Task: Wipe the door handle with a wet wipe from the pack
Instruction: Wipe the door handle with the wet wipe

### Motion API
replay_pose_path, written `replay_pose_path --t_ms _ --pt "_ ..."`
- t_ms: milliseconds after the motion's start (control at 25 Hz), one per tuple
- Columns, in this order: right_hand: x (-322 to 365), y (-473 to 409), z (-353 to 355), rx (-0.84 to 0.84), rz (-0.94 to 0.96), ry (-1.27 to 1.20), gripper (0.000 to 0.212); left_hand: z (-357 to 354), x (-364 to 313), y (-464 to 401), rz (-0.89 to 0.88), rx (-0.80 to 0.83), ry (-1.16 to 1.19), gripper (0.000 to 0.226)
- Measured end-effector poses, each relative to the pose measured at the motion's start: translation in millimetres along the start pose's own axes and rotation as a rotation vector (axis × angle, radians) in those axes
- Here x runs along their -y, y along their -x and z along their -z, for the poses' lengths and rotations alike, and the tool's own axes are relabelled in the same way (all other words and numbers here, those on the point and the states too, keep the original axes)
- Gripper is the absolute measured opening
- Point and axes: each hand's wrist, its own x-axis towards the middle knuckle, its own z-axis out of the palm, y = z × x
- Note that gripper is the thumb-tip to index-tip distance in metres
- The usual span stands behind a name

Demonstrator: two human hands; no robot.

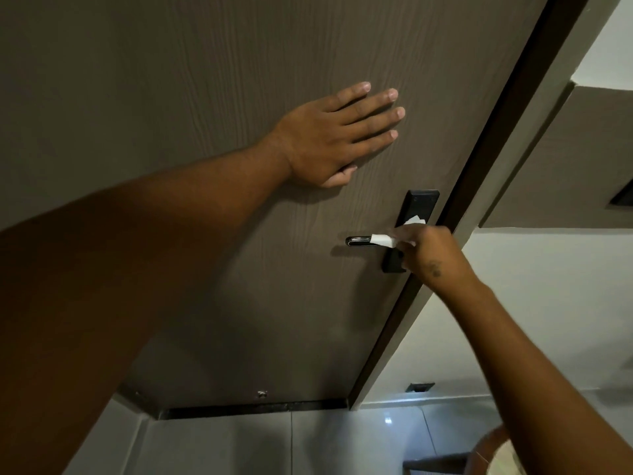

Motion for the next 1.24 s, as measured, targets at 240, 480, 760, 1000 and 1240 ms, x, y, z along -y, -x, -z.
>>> replay_pose_path --t_ms 240,480,760,1000,1240 --pt "18 7 -35 -0.022 0.31 -0.339 0.014 2 -2 1 -0.013 -0.001 -0.029 0.071" --pt "18 0 -42 -0.074 0.587 -0.28 0.019 3 -2 1 -0.014 0.002 -0.027 0.071" --pt "-35 3 -39 -0.29 0.626 -0.183 0.035 3 -1 3 -0.013 0.005 -0.001 0.07" --pt "14 7 -74 -0.34 0.868 -0.231 0.028 2 -1 13 -0.001 0.013 -0.024 0.072" --pt "-51 -2 -42 -0.298 0.742 -0.356 0.037 0 -2 0 0.0 0.003 -0.014 0.071"
